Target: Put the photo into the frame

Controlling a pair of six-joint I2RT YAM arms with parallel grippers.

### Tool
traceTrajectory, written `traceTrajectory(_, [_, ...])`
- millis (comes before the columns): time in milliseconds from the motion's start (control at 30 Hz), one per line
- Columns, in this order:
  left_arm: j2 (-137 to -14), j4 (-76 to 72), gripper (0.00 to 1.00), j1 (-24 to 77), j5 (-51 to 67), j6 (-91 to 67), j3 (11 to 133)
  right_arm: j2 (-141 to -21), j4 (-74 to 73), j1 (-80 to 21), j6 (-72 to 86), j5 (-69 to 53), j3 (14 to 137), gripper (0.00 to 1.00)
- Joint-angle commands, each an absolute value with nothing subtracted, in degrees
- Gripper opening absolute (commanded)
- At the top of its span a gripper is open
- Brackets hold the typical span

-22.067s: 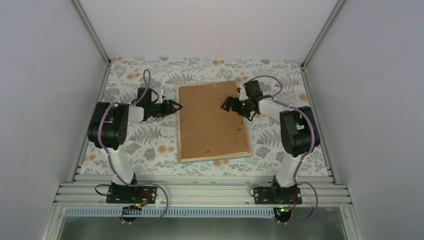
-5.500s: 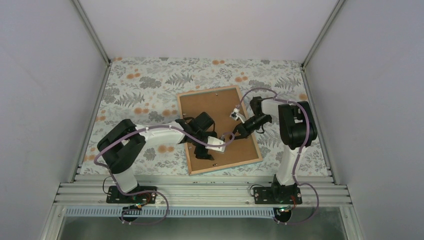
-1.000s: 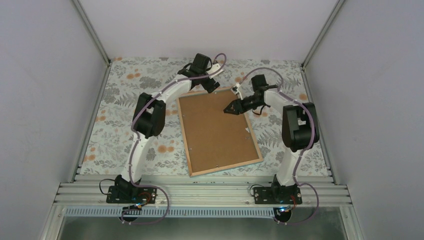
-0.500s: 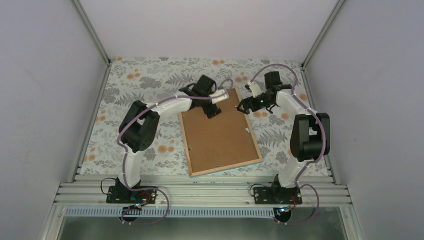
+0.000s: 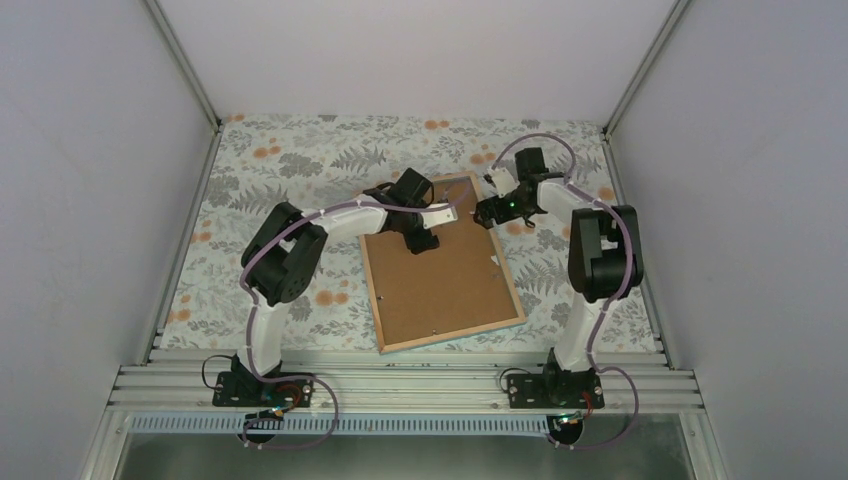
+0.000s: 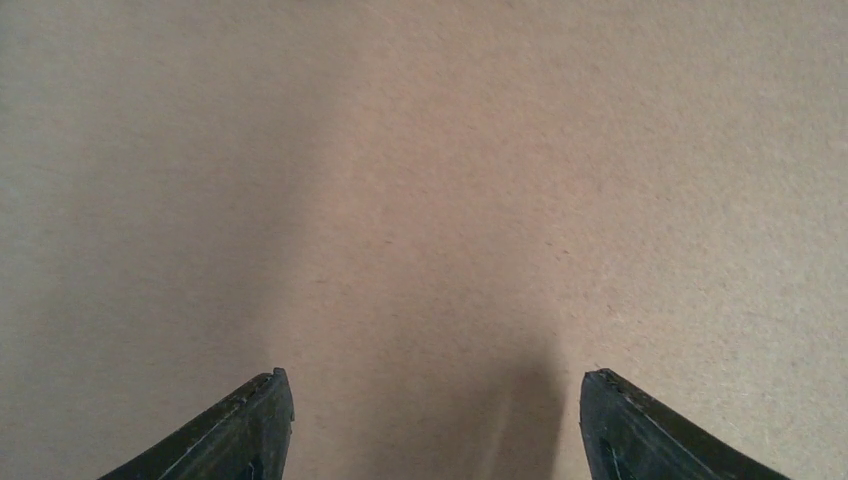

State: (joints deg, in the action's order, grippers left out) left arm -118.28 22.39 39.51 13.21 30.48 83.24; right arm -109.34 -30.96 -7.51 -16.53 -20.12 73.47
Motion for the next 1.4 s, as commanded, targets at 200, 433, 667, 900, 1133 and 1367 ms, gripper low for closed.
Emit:
traceTrajectory(200, [-120.17, 20.24, 0.67, 39.84, 15.93, 31.61, 79.14, -114.70, -23.64, -10.62, -14.47, -13.84, 75.82, 0.93])
traceTrajectory(433, [-119.71, 19.26, 0.66, 40.25, 15.23, 32.17, 77.66, -117.50, -21.84, -11.25, -13.09, -8.48, 77.28, 0.85])
traceTrajectory(667, [-119.81, 19.06, 0.66, 40.25, 15.23, 31.99, 77.59, -118.04, -20.93, -11.30, -13.17, -4.37, 77.81, 0.67])
traceTrajectory(900, [-119.80, 19.20, 0.66, 40.25, 14.98, 31.93, 77.96, -117.39, -20.88, -11.06, -14.81, -2.37, 76.40, 0.58])
traceTrajectory(1133, [-119.99, 19.32, 0.66, 40.25, 14.91, 31.53, 78.44, -115.37, -20.96, -10.27, -16.83, -0.83, 74.79, 0.56])
traceTrajectory(1367, [-120.24, 19.64, 0.66, 40.25, 14.80, 31.38, 78.93, -114.50, -22.54, -10.20, -18.32, -1.19, 74.99, 0.54])
